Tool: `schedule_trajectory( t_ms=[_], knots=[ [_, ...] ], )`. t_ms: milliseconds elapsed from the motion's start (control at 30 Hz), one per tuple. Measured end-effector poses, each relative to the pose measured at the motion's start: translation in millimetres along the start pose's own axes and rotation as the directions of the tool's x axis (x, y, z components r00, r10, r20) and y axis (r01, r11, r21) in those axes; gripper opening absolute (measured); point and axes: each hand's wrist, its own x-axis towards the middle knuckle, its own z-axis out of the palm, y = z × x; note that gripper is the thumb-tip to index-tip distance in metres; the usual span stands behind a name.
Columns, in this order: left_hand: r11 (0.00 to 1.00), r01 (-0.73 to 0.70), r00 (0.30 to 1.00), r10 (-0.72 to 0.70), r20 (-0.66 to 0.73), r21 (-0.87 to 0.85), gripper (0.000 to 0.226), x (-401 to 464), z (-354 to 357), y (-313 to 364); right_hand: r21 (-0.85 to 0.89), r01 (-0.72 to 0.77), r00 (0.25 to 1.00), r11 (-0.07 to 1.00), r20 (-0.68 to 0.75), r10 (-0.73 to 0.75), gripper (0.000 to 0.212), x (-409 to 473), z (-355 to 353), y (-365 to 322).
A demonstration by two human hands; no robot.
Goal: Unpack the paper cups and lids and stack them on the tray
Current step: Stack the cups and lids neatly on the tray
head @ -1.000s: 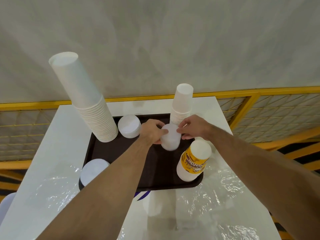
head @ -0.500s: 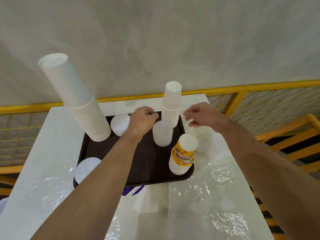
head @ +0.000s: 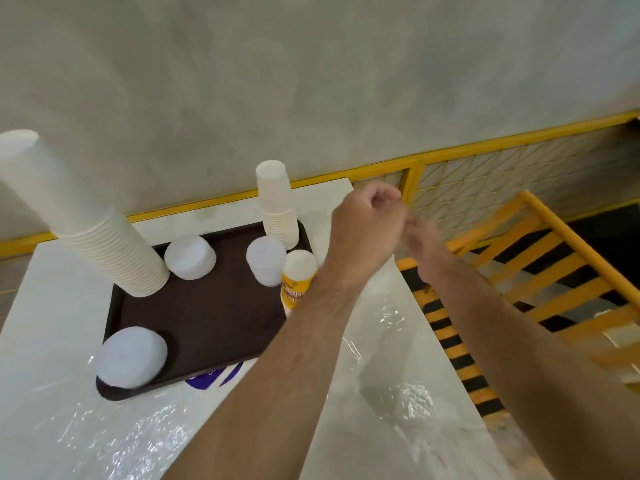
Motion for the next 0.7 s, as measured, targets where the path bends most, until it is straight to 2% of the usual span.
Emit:
schedule_trajectory(
  t_ms=[100, 200, 267, 367, 500, 633, 700],
  knots=[
    [0.980, 0.199, 0.980, -0.200, 0.019, 0.024, 0.037, 13, 34, -42, 0.011, -0.226, 0.974, 0.974, 0.012, 0.226, 0.023, 2, -2, 13],
    [0.914, 0.405, 0.910, -0.405, -0.087, -0.018, 0.059, 31, 49, -88, 0.043, -0.300, 0.950, 0.953, 0.105, 0.294, 0.056, 14, 1, 35],
    [0.860, 0.506, 0.848, -0.511, -0.139, -0.074, 0.066, 38, 53, -108, 0.015, -0.324, 0.935, 0.946, 0.159, 0.318, 0.068, 18, 3, 46],
    [0.786, 0.611, 0.777, -0.618, -0.119, -0.094, 0.070, 46, 55, -129, -0.028, -0.349, 0.918, 0.937, 0.192, 0.347, 0.063, 24, 5, 58],
    [0.699, 0.711, 0.702, -0.712, 0.017, -0.075, 0.061, 55, 59, -137, -0.052, -0.338, 0.918, 0.940, 0.205, 0.341, 0.059, 31, 5, 62],
    [0.690, 0.720, 0.694, -0.717, 0.063, -0.071, 0.050, 62, 59, -140, -0.056, -0.354, 0.904, 0.934, 0.235, 0.357, 0.040, 33, 3, 61],
    [0.688, 0.722, 0.692, -0.718, 0.073, -0.070, 0.045, 64, 59, -140, -0.052, -0.363, 0.897, 0.930, 0.250, 0.364, 0.038, 34, 2, 60]
  ],
)
